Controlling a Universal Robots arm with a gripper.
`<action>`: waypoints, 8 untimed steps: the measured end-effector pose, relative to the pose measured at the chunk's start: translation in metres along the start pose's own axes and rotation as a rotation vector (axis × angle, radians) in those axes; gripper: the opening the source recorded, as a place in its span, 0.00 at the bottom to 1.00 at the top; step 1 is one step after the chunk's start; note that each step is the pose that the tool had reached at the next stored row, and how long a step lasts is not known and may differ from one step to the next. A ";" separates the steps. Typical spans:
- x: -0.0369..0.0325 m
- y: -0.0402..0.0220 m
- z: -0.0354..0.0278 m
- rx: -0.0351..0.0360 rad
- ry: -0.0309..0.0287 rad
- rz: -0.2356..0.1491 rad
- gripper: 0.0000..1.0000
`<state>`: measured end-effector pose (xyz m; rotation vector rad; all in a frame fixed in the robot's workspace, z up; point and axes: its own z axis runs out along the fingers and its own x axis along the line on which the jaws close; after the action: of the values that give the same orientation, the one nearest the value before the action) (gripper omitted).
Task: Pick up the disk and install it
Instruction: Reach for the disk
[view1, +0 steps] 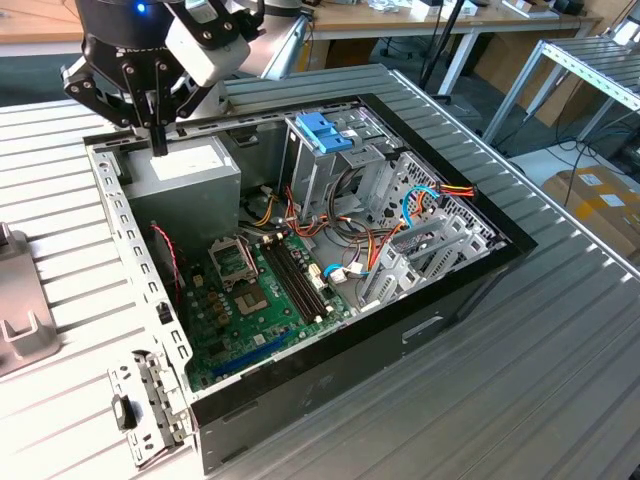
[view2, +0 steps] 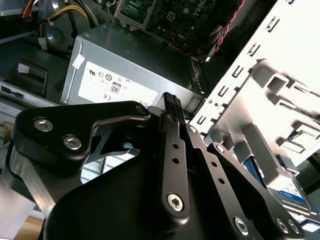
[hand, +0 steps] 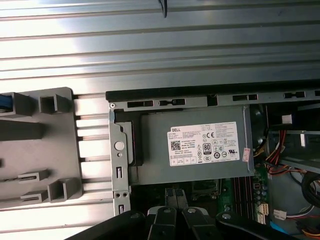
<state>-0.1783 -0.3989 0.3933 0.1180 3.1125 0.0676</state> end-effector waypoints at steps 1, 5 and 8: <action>0.0001 0.0000 0.0000 0.0000 0.0000 0.000 0.11; 0.0013 -0.0001 0.0000 0.0000 0.0000 0.000 0.11; 0.0018 -0.0001 0.0000 0.0000 -0.0001 0.000 0.11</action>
<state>-0.1801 -0.3989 0.3933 0.1180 3.1124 0.0677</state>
